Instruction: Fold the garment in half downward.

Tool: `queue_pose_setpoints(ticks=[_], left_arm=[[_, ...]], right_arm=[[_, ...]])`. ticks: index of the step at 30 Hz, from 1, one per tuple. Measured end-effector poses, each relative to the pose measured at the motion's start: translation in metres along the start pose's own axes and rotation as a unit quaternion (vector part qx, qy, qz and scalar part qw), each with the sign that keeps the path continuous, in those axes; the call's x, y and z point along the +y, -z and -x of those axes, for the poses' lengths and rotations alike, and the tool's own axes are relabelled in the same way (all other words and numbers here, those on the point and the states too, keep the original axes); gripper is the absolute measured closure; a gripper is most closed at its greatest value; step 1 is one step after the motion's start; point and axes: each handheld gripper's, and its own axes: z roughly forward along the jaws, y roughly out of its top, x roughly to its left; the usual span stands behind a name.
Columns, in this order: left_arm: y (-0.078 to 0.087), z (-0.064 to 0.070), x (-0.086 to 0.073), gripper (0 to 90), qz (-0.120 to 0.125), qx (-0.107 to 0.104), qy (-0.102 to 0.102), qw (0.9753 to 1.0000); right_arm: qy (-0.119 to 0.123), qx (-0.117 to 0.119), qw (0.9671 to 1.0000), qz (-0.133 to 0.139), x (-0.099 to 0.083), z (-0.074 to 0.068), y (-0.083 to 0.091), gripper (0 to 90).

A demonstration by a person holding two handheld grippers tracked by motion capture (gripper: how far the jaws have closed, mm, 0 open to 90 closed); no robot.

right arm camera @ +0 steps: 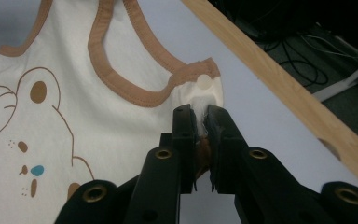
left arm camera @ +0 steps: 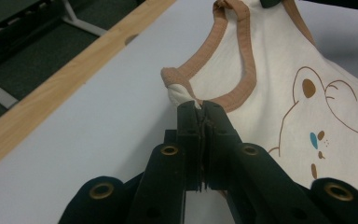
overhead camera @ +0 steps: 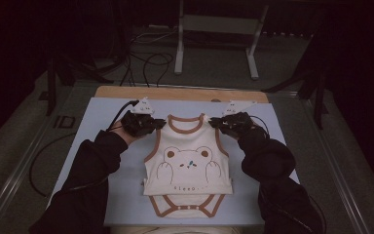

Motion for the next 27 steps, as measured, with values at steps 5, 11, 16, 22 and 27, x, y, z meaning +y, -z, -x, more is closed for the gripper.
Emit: queue_pose_setpoints(ticks=[5,11,16,22,27], left_arm=[[0.003,-0.005,0.007,87.1,0.009,0.007,0.004,0.9999],[0.007,-0.011,0.015,87.1,0.018,0.011,0.003,0.9998],[0.012,-0.014,0.022,87.1,0.029,0.014,0.001,0.9995],[0.018,-0.016,0.032,87.1,0.039,0.022,-0.004,0.999],[0.024,-0.018,0.038,87.1,0.046,0.028,-0.006,0.9985]], right_arm=[[0.003,-0.006,1.0,0.006,0.01,0.005,0.003,82.8],[0.005,-0.012,0.9998,0.012,0.02,0.01,0.007,82.8],[0.007,-0.019,0.9995,0.024,0.028,0.014,0.012,82.8],[0.009,-0.029,0.9989,0.036,0.04,0.017,0.018,82.8],[0.014,-0.034,0.9984,0.043,0.05,0.02,0.024,82.8]])
